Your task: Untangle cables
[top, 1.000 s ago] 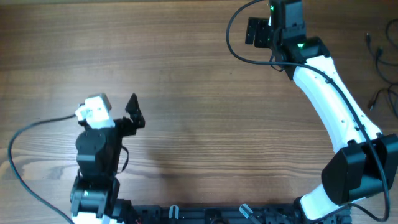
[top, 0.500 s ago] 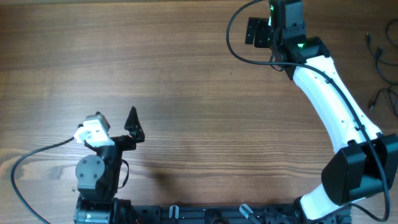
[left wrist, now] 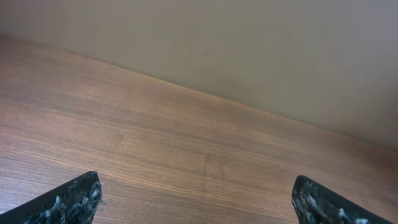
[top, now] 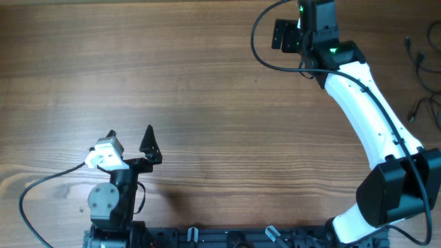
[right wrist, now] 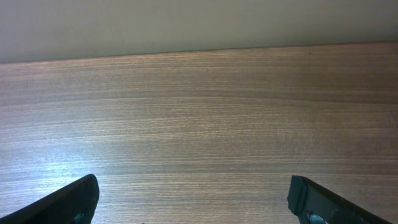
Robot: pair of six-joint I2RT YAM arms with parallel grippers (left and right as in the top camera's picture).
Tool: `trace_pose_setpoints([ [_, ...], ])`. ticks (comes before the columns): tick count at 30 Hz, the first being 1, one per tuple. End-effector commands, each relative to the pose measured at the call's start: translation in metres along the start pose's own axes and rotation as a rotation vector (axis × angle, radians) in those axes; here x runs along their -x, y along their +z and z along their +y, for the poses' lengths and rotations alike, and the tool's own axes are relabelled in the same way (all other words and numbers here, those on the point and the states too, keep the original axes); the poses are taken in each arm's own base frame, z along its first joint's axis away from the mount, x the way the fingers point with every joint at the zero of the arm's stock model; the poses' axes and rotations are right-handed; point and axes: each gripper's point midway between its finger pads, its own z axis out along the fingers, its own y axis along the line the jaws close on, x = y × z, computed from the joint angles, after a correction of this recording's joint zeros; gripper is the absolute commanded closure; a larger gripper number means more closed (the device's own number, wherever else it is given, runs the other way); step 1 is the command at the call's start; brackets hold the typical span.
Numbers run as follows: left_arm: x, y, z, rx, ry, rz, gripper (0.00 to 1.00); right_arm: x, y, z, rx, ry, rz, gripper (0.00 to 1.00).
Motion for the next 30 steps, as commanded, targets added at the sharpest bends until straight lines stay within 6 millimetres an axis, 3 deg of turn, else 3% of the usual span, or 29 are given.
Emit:
trace_pose_setpoints([
  [1, 0.003, -0.003, -0.001, -0.016, -0.01, -0.027, 0.0, -0.003, 0.004, -0.001, -0.016, -0.003, 0.006, 0.0],
  [17, -0.012, -0.003, 0.002, -0.019, -0.029, -0.011, 0.0, -0.003, 0.004, -0.001, -0.016, -0.003, 0.006, 0.0],
  [26, 0.006, -0.003, 0.001, -0.029, -0.032, -0.098, 0.0, -0.003, 0.004, -0.001, -0.016, -0.003, 0.006, 0.0],
  [30, 0.002, 0.001, -0.002, -0.065, -0.032, -0.134, 0.0, -0.003, 0.004, -0.001, -0.016, -0.002, 0.006, 0.0],
])
